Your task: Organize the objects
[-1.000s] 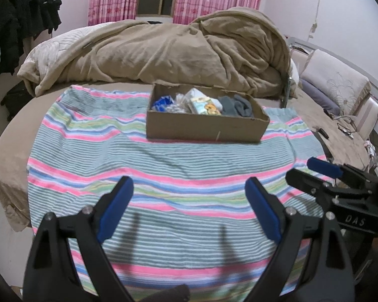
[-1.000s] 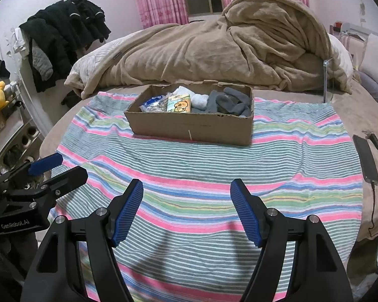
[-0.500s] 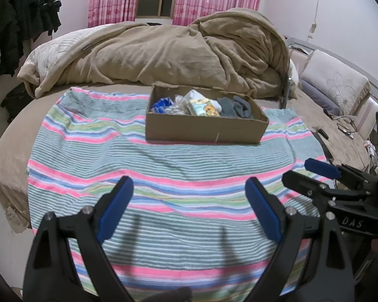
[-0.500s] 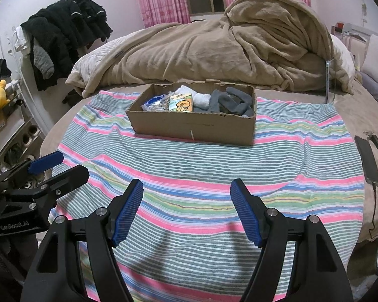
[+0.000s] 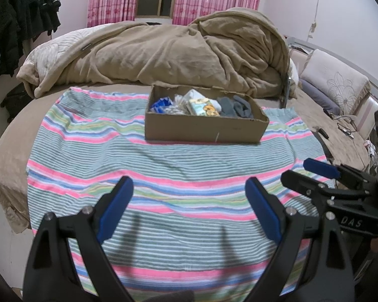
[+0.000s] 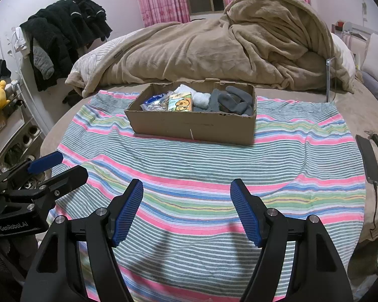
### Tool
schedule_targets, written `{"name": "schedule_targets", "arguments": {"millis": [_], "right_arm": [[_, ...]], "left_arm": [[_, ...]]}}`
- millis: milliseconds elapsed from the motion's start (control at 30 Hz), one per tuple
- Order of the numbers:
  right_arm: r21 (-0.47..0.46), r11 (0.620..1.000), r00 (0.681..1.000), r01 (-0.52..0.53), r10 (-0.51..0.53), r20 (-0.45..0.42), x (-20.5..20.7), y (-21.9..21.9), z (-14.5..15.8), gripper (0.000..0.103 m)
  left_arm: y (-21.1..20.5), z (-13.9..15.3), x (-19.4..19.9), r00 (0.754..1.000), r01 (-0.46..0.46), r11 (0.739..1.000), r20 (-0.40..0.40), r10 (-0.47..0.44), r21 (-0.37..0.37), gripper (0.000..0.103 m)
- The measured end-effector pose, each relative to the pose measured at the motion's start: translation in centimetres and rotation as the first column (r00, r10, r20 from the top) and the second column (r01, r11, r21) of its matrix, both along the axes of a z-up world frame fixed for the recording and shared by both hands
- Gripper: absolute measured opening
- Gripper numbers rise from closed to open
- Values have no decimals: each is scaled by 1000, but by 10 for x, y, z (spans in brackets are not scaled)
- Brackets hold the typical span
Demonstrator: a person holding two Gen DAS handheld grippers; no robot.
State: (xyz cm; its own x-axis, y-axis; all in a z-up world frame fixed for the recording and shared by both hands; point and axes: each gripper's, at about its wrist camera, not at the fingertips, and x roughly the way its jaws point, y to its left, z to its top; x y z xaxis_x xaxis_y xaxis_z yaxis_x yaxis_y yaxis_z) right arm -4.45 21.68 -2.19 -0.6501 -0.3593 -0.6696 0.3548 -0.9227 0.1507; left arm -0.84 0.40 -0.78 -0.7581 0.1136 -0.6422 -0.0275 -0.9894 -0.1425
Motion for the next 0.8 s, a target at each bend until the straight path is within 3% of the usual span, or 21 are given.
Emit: {"name": "schedule_targets", "arguments": {"millis": [800], "right_arm": [[-3,1000,1000,6,-6,18,-7,2,-6,75]], "left_arm": [[1,-3,-3,1000,4,1000,13,-4,3,92]]}}
